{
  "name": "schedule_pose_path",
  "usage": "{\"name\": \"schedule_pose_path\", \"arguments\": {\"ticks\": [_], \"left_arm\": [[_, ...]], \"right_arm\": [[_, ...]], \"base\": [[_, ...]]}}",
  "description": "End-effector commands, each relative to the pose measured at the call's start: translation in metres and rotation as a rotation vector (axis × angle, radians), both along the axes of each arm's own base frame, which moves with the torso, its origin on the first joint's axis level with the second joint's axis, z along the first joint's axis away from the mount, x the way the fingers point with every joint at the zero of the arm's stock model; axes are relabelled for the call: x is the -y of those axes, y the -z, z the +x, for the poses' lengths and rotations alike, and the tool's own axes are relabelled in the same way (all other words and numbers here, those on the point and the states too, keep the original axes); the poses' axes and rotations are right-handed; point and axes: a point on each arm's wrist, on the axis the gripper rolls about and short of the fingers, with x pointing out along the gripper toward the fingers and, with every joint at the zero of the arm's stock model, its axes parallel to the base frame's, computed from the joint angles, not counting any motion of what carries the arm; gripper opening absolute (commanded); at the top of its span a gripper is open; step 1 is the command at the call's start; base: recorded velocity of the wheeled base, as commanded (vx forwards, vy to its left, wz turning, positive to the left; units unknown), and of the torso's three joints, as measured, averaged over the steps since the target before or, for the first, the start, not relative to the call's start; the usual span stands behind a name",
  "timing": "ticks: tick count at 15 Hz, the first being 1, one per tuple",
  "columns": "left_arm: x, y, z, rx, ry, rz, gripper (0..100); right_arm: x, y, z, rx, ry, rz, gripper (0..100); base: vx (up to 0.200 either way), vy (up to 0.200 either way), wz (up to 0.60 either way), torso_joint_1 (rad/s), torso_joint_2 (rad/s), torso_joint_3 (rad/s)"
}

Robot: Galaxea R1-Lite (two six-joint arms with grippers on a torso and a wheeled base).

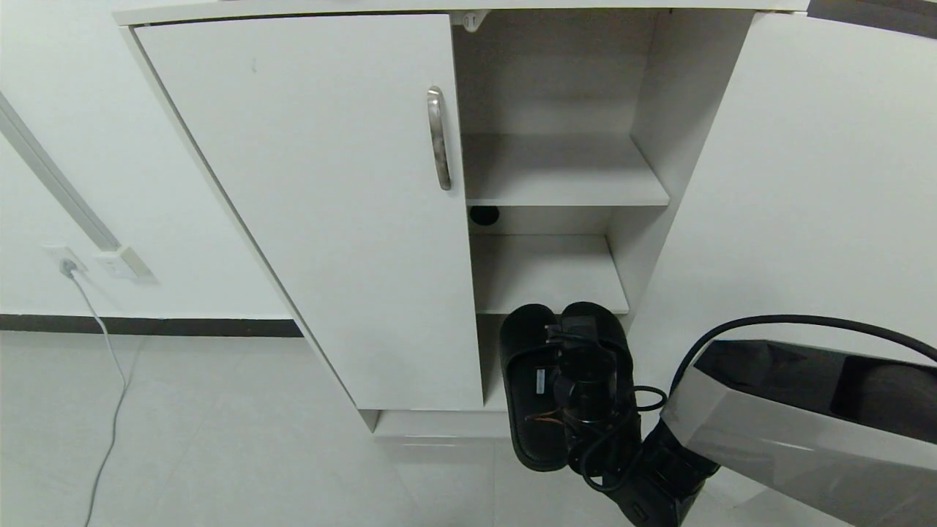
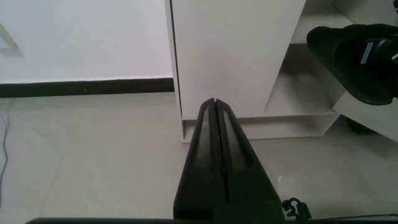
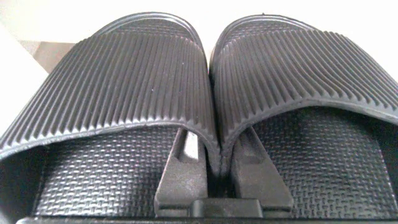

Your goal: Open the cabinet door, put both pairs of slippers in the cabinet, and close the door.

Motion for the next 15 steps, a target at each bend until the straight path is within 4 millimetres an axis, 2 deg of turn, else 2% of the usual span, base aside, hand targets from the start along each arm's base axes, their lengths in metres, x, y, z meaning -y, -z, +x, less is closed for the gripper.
{"name": "schedule_pose_path", "arguments": {"ticks": [1, 6, 15], "left_arm": [[0.0, 0.0, 0.0001, -0.001, 0.0, 0.0, 0], [0.0, 0.0, 0.0001, -0.001, 0.0, 0.0, 0], [0.0, 0.0, 0.0001, -0.001, 0.0, 0.001, 0]], "right_arm": [[0.0, 0.0037, 0.0003, -0.007, 0.0, -0.006, 0], [0.0009, 0.0043, 0.0012, -0.008, 0.003, -0.007, 0], [0.0017, 0.0013, 0.0013, -0.002, 0.002, -0.014, 0]], "base": [[0.0, 0.0, 0.0, 0.0, 0.0, 0.0], [0.0, 0.0, 0.0, 0.0, 0.0, 0.0], [0.2, 0.0, 0.0, 0.005, 0.0, 0.001]]}}
